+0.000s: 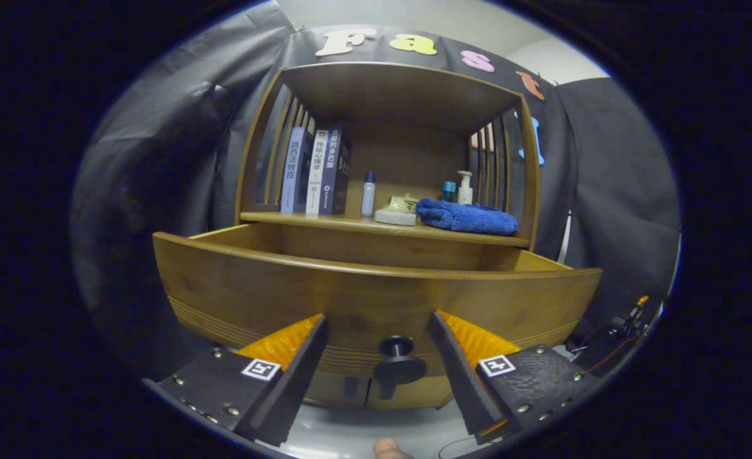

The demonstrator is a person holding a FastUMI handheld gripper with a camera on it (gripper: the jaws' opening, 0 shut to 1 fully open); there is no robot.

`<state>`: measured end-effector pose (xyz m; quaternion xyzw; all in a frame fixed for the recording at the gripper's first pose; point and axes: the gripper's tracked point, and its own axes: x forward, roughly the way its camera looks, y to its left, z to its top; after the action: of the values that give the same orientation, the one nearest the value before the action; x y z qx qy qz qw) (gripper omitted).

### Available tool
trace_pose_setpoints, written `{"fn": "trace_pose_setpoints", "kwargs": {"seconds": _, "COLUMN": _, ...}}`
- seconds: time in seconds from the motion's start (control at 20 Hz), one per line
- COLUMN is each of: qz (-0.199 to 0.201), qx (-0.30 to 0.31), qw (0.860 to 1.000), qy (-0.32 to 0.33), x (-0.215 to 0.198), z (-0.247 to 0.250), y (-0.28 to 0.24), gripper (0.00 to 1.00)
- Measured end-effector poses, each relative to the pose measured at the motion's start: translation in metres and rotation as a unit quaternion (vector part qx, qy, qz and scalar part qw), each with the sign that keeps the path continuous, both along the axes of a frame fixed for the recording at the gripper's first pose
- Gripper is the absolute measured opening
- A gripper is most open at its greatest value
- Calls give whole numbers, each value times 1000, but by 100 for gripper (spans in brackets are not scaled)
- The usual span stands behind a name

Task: Pull open the drawer, take out the items inside it, and place them on the countertop above the cabinet.

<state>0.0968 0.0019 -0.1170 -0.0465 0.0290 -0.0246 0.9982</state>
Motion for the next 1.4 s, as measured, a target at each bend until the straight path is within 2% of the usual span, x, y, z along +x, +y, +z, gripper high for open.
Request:
{"fn": "trace_pose_setpoints", "kwargs": {"seconds": 0.25, "qz": -2, "qx": -7, "qw": 1000, "qy": -20, "x": 23, "z": 6, "y": 4, "gripper": 99}}
{"fn": "trace_pose_setpoints", "kwargs": {"seconds": 0.95, "qz": 0, "qx": 46, "qw": 998, "qy": -37, "x": 86, "z": -2, "y": 7, "gripper": 99}}
{"fn": "trace_pose_setpoints", "kwargs": {"seconds": 1.4, "qz": 2, "qx": 51, "qw": 997, "qy": -57, "x": 124, "z": -1, "y": 8, "gripper": 99}}
